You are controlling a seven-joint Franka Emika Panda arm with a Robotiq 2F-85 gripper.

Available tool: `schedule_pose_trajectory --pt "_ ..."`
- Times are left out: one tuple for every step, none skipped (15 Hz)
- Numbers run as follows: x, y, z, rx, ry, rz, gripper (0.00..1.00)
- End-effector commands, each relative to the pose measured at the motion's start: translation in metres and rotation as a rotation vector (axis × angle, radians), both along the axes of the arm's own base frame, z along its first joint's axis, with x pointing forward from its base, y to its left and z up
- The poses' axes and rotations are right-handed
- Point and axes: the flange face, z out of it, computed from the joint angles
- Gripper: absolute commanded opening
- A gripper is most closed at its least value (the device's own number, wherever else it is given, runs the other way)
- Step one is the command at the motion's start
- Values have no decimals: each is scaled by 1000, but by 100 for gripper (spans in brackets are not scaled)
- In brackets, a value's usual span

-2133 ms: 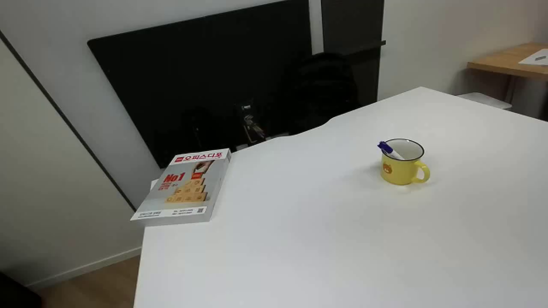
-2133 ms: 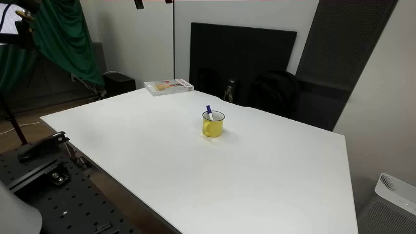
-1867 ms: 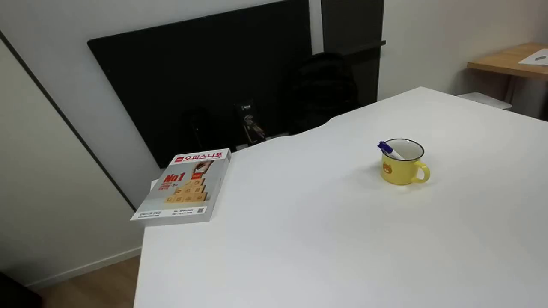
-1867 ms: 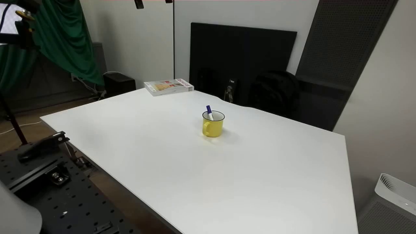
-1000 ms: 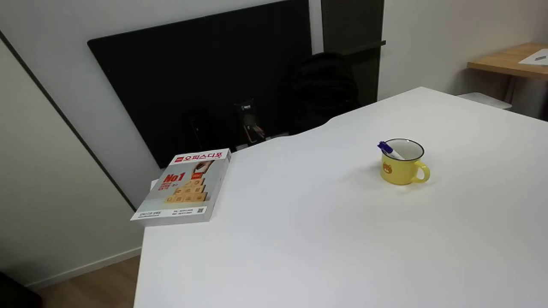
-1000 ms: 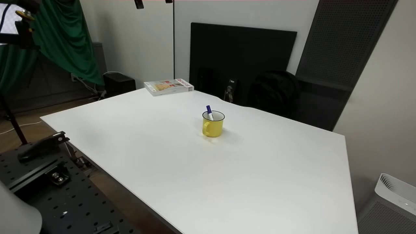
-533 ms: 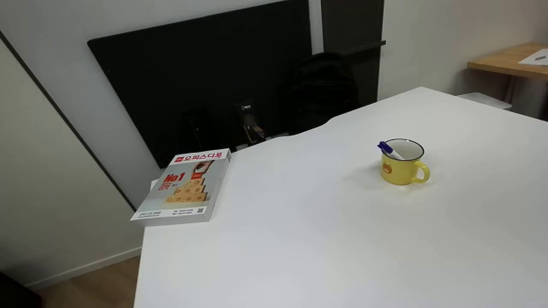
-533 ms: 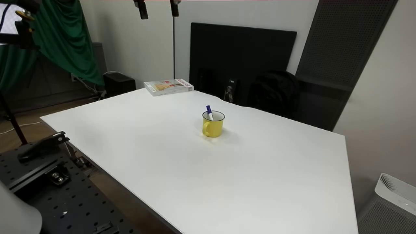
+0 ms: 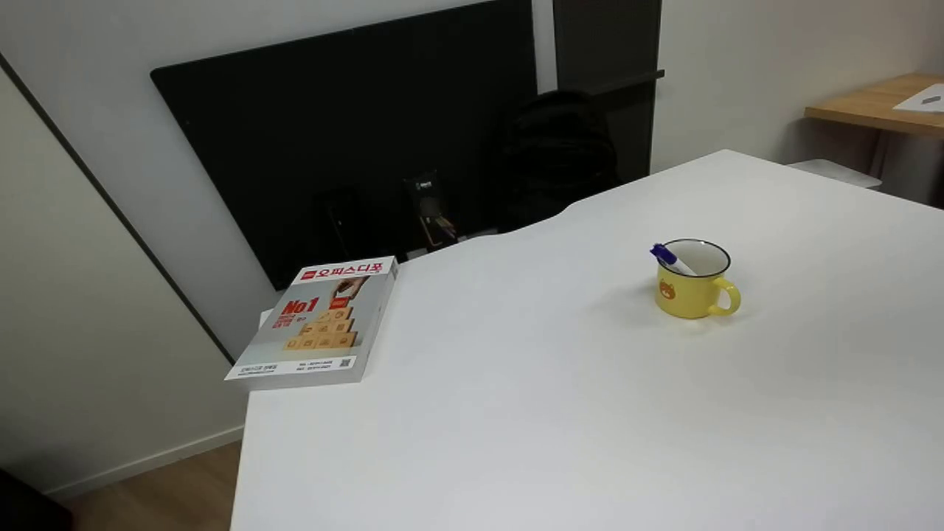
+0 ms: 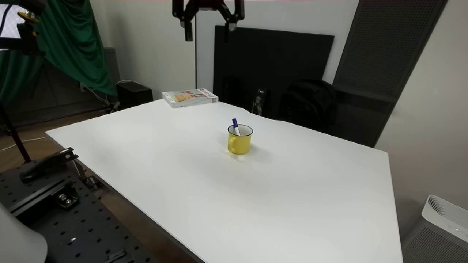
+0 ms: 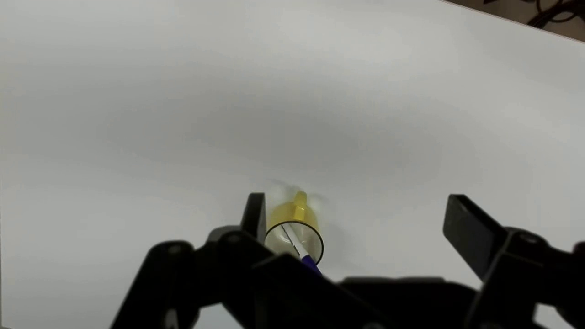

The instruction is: Remove the marker from the mug cup, place it on the table then put it back in the mug cup

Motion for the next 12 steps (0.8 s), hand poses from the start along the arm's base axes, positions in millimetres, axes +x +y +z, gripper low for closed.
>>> schedule_pose_trajectory --pt "35 -28 -14 12 69 -1 100" --pt "13 -18 -10 7 30 -1 100" --pt "18 -23 -15 7 40 -6 100" --pt "18 -23 -18 7 45 -6 100" --pt "18 -21 -19 6 46 -3 100" --pt "17 -19 -17 6 43 1 100" --pt "17 -18 -16 5 40 4 100" --pt "17 -18 -15 5 38 4 100" --pt "16 -18 -14 5 36 4 100" --pt "16 -18 -14 5 36 4 100" --pt "16 -18 -14 5 36 4 100" --pt "16 -18 -14 5 36 4 100"
